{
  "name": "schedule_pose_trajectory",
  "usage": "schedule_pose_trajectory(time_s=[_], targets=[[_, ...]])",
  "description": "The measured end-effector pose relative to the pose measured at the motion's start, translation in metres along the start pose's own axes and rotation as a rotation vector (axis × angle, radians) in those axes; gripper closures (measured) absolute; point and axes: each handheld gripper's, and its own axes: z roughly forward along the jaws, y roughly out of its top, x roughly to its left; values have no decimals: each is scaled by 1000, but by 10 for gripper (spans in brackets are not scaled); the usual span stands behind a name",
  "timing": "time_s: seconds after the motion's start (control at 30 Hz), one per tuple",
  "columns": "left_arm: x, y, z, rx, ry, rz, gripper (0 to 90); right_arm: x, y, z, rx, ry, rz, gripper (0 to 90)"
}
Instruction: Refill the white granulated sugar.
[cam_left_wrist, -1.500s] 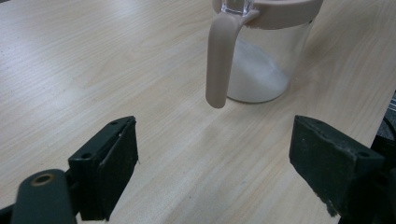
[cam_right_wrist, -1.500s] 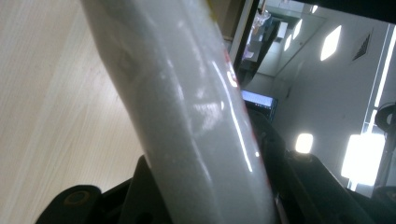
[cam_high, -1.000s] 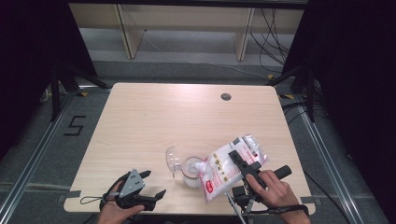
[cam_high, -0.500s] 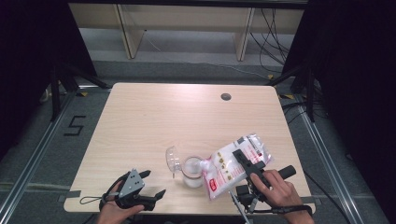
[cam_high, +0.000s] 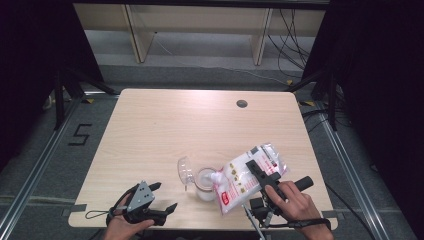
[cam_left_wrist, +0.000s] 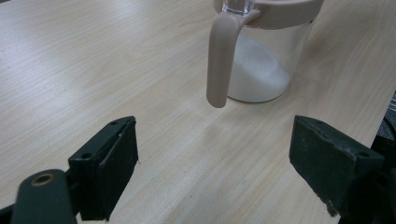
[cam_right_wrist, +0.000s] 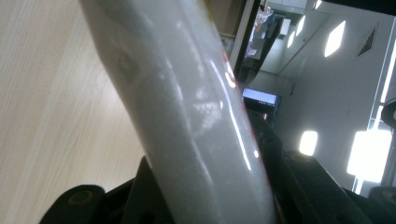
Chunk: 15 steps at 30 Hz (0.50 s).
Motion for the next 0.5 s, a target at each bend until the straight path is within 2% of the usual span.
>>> schedule_pose_trajectory(time_s=[0.03, 0.07, 0.1, 0.13, 0.17, 0.2, 0.23, 0.27, 0.3, 0.33, 0.37, 0.4, 0.43, 0.47, 0.5], targets=[[-1, 0, 0, -2, -5, -7, 153, 4, -1, -3, 22, 12, 42, 685], [-1, 0, 1, -2, -5, -13, 153, 0, -1, -3, 19, 16, 1, 686], [-1, 0, 1, -1, -5, -11, 153, 2, -2, -5, 27, 20, 20, 686], [-1, 0, 0, 0, -5, -9, 153, 1, -2, -5, 24, 18, 4, 687], [-1, 0, 0, -1, -5, -10, 153, 3, -2, -7, 26, 14, 24, 687], [-1, 0, 0, -3, -1, -13, 153, 3, -2, -7, 28, 11, 22, 687], [-1, 0, 0, -4, -3, -14, 153, 0, -1, -7, 11, 13, -5, 687], [-1, 0, 1, -5, -3, -16, 153, 4, 1, -7, 15, 5, 52, 688], [-1, 0, 1, -3, -5, -15, 153, 4, 1, -7, 17, 13, 55, 688], [-1, 0, 0, -1, -5, -12, 153, 0, 2, -6, -4, 6, -10, 688], [-1, 0, 1, 1, -5, -8, 153, 1, 3, -5, -2, 2, 9, 688], [-1, 0, 1, 2, -6, -8, 153, -1, 4, -4, -5, 15, -6, 688], [-1, 0, 1, 4, -5, -7, 153, 0, 5, -3, -9, 9, 1, 689], [-1, 0, 1, 3, -6, -11, 153, -1, 6, -1, -23, -2, -21, 689], [-1, 0, 1, 3, -6, -13, 153, 3, 6, -2, 0, 6, 19, 689]])
